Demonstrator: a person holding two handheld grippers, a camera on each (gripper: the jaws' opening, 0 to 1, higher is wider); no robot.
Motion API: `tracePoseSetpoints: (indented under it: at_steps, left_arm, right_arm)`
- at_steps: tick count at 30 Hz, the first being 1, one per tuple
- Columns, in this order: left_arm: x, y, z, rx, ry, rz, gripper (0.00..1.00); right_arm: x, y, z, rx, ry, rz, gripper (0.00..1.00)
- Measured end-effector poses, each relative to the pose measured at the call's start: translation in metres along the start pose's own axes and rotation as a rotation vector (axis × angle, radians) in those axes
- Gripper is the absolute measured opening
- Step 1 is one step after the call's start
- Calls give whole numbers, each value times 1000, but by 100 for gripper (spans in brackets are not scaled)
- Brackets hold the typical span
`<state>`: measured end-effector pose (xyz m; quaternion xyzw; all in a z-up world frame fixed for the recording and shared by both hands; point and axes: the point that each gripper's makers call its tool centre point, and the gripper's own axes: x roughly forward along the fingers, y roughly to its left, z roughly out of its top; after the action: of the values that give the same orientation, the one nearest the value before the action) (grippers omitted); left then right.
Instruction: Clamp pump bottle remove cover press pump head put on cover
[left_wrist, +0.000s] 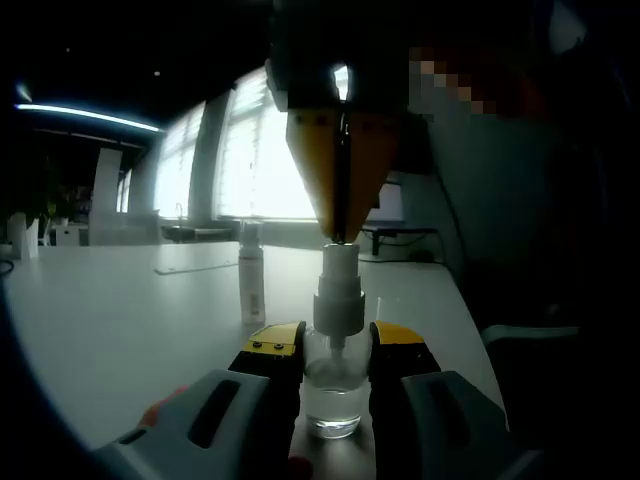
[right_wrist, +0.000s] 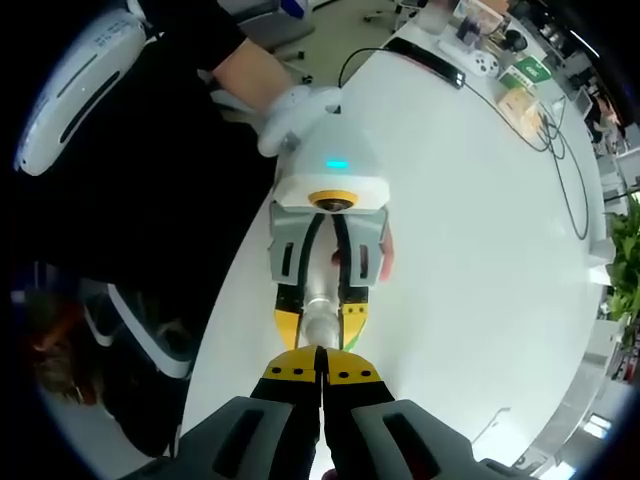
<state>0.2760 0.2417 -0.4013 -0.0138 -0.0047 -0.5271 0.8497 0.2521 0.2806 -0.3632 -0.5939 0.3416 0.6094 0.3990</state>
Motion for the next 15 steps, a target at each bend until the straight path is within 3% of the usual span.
tracePoseSetpoints:
  at_steps: [9, 15]
  left_arm:
    - [0, -1, 0, 1, 0, 1, 16]
    - [0, -4, 1, 1, 0, 0, 16]
  right_arm:
    - [4, 2, 1, -41, 30, -1, 0]
    - [-3, 1, 0, -22, 16, -8, 0]
